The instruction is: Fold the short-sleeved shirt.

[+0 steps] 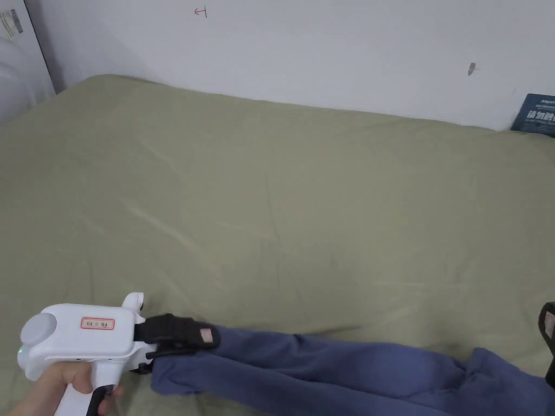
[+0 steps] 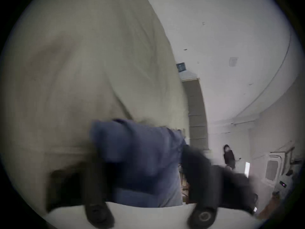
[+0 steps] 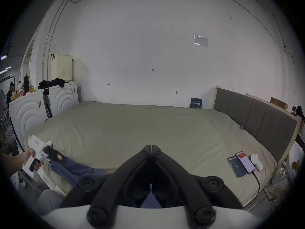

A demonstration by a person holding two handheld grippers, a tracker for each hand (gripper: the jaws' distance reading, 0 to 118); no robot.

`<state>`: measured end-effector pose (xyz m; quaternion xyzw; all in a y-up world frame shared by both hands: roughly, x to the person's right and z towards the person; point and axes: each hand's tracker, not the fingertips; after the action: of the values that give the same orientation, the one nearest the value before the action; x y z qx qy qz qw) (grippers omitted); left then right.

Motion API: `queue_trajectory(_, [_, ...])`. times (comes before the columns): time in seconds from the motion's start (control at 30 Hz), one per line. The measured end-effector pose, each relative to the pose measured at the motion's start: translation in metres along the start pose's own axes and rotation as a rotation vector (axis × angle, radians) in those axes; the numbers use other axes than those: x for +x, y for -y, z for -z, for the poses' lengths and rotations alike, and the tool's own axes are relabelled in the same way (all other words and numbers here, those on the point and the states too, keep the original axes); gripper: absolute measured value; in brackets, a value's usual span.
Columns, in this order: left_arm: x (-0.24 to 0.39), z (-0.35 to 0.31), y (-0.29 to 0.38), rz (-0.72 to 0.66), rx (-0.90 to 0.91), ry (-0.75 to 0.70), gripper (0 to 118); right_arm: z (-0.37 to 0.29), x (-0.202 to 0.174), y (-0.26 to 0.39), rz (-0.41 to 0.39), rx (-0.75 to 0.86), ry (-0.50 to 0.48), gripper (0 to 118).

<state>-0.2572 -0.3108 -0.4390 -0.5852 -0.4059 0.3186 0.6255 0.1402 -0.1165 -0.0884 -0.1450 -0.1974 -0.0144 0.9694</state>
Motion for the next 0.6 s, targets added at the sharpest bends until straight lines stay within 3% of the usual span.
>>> queue_trajectory(0.07, [-0.002,0.010,0.004,0.035,-0.038,-0.120,13,-0.001,0.001,0.001,0.001,-0.002,-0.004,1])
queue_trajectory(0.13, [-0.003,0.001,0.005,-0.022,-0.003,-0.016,12,-0.003,0.002,0.001,-0.005,-0.002,-0.006,1])
queue_trajectory(0.6, [0.020,-0.130,0.023,0.023,0.176,-0.229,11,-0.017,0.017,-0.008,0.028,0.055,-0.035,1])
